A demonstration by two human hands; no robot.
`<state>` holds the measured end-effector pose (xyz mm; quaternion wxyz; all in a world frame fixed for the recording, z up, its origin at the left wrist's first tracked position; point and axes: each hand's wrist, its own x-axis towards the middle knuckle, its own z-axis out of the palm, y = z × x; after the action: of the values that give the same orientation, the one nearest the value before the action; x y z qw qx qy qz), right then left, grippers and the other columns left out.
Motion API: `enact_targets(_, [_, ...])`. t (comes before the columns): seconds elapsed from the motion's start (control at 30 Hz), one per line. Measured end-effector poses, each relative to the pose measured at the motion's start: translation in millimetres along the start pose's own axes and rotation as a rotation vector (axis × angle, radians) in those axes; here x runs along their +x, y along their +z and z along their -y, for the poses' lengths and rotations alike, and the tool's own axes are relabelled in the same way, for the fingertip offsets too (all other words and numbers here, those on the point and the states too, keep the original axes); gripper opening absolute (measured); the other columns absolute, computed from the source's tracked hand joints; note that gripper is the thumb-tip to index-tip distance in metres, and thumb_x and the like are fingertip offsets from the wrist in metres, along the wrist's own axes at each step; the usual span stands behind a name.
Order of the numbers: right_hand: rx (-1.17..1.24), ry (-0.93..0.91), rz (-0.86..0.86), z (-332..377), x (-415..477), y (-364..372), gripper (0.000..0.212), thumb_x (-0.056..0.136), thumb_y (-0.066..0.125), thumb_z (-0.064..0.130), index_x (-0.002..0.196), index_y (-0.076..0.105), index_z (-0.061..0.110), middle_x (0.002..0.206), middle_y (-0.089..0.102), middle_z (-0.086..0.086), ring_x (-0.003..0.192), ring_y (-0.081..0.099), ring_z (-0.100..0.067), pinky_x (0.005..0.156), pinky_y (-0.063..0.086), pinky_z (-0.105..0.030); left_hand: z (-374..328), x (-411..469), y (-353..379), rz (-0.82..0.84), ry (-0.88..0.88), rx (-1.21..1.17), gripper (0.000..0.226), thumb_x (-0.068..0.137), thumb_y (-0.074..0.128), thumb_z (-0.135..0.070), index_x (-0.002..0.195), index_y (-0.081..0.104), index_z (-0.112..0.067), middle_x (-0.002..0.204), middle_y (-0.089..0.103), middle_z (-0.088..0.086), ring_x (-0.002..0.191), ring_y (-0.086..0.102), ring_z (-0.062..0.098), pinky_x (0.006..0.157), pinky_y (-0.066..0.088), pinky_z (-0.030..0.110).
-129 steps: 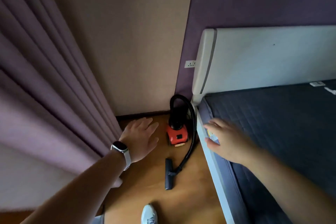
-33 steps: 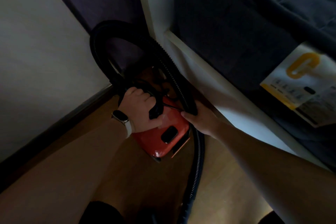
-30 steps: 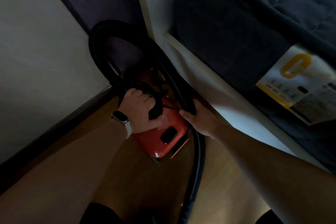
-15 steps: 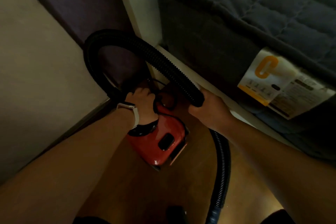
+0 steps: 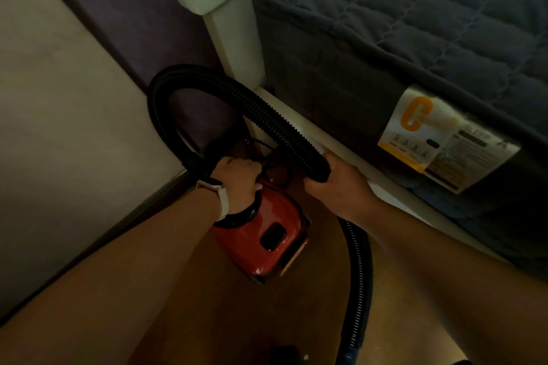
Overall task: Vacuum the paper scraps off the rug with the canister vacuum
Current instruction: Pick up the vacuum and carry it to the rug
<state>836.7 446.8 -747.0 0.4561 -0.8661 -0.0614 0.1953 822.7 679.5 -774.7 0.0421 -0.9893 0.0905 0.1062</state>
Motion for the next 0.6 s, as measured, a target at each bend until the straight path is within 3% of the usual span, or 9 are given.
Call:
enact_targets(0.07, [0.043, 0.014, -0.011, 2, -1, -3, 0.023, 0.083, 0.072, 0.031, 0.1, 0.062, 0.019, 0.086, 0.069, -0.007, 0.077, 0.068, -0.025, 0.068, 0.057, -0.043, 2, -14, -3, -0.148, 0.086, -0.035, 0.031, 0.097, 0.042, -0.037, 0.108, 0.061, -0.015, 0.102, 0.065, 0.002, 0.097, 0.059, 0.022, 0.099, 0.029, 0.033])
enact_targets(0.17, [0.089, 0.037, -0.026, 9, -2, 2, 0.022, 0.079, 0.073, 0.033, 0.095, 0.063, 0.022, 0.084, 0.07, -0.006, 0.075, 0.068, -0.025, 0.064, 0.058, -0.044, 12, -30, -10, -0.285, 0.234, -0.013, 0.037, 0.089, 0.039, -0.041, 0.089, 0.067, -0.016, 0.079, 0.067, -0.003, 0.071, 0.062, 0.02, 0.08, 0.034, 0.033])
enact_targets(0.23, [0.088, 0.02, -0.002, 14, -4, 11, 0.019, 0.078, 0.073, 0.031, 0.089, 0.062, 0.019, 0.077, 0.067, -0.002, 0.068, 0.065, -0.02, 0.056, 0.053, -0.037, 16, -39, -13, -0.32, 0.288, 0.016, 0.038, 0.088, 0.042, -0.044, 0.084, 0.068, -0.016, 0.069, 0.065, -0.005, 0.059, 0.06, 0.017, 0.069, 0.04, 0.031])
enact_targets(0.3, [0.115, 0.004, 0.017, 16, -8, 18, 0.016, 0.081, 0.072, 0.025, 0.086, 0.06, 0.017, 0.072, 0.06, 0.003, 0.061, 0.057, -0.012, 0.05, 0.043, -0.026, 12, -50, -19, -0.22, 0.287, 0.007, 0.041, 0.089, 0.046, -0.049, 0.094, 0.069, -0.016, 0.073, 0.068, -0.001, 0.062, 0.062, 0.019, 0.062, 0.046, 0.029])
enact_targets(0.4, [0.177, 0.031, 0.021, 14, -10, 26, 0.015, 0.082, 0.072, 0.022, 0.086, 0.058, 0.021, 0.073, 0.06, 0.003, 0.061, 0.056, -0.011, 0.052, 0.042, -0.024, 18, -59, -25, -0.037, 0.162, 0.052, 0.034, 0.094, 0.053, -0.038, 0.121, 0.061, -0.018, 0.101, 0.069, 0.002, 0.086, 0.064, 0.022, 0.065, 0.044, 0.03])
enact_targets(0.47, [0.215, 0.04, 0.05, 11, -12, 32, 0.019, 0.078, 0.073, 0.025, 0.091, 0.059, 0.024, 0.079, 0.064, 0.001, 0.067, 0.061, -0.015, 0.057, 0.049, -0.03, 23, -68, -33, -0.061, 0.175, 0.064, 0.025, 0.09, 0.055, -0.026, 0.109, 0.067, -0.016, 0.091, 0.07, 0.003, 0.078, 0.065, 0.024, 0.059, 0.039, 0.028])
enact_targets(0.5, [0.223, 0.041, 0.073, 10, -13, 35, 0.024, 0.076, 0.073, 0.026, 0.096, 0.06, 0.025, 0.082, 0.066, 0.0, 0.071, 0.064, -0.017, 0.061, 0.053, -0.034, 28, -74, -34, -0.158, 0.231, 0.085, 0.021, 0.086, 0.053, -0.024, 0.094, 0.069, -0.014, 0.078, 0.068, 0.002, 0.068, 0.064, 0.023, 0.058, 0.039, 0.028])
enact_targets(0.53, [0.225, 0.039, 0.092, 9, -14, 38, 0.031, 0.074, 0.073, 0.026, 0.103, 0.061, 0.025, 0.085, 0.067, 0.0, 0.074, 0.065, -0.018, 0.065, 0.055, -0.038, 34, -78, -33, -0.264, 0.29, 0.113, 0.021, 0.082, 0.049, -0.025, 0.08, 0.068, -0.015, 0.067, 0.065, 0.0, 0.059, 0.061, 0.021, 0.06, 0.041, 0.029])
enact_targets(0.6, [0.236, 0.028, 0.111, 10, -15, 41, 0.039, 0.075, 0.074, 0.019, 0.11, 0.06, 0.028, 0.089, 0.067, 0.0, 0.077, 0.066, -0.019, 0.07, 0.057, -0.04, 41, -83, -29, -0.437, 0.381, 0.125, 0.021, 0.079, 0.048, -0.025, 0.071, 0.066, -0.016, 0.062, 0.061, -0.002, 0.06, 0.057, 0.02, 0.074, 0.042, 0.034])
